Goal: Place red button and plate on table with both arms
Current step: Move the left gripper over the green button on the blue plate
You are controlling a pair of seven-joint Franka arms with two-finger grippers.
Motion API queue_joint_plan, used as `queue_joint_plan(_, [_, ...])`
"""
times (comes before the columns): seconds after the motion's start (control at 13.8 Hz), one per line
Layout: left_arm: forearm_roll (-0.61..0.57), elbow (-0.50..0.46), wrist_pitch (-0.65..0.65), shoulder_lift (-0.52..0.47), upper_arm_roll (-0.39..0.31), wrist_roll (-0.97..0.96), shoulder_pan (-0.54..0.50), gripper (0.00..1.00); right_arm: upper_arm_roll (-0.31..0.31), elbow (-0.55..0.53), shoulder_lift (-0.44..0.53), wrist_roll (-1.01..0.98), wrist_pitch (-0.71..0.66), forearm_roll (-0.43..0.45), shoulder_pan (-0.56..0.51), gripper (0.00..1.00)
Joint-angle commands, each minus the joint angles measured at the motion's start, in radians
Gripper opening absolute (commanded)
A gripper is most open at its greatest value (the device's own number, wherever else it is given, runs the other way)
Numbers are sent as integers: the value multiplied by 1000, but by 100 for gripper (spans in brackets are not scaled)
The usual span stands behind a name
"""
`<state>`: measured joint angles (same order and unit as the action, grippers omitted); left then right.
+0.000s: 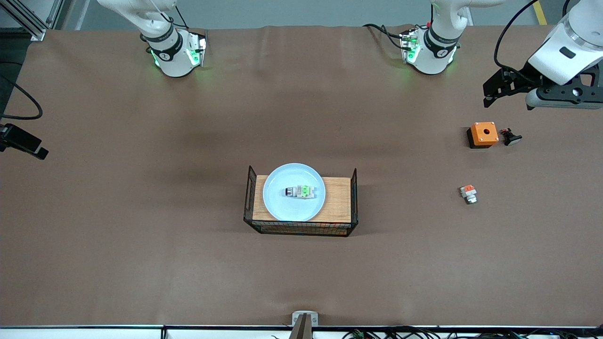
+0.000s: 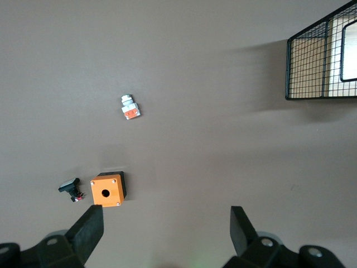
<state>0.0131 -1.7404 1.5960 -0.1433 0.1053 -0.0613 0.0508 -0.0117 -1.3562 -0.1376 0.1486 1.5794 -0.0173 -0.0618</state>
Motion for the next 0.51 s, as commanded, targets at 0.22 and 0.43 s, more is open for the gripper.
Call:
queue_joint_plan(0.22, [13,100,-8,257,5,-50,4,100,9,6,3,2,4,0,-10,100])
queue_joint_plan(0.43, [15,105,-2,283,8,-225,26,100,9,6,3,-1,4,-1,-10,100])
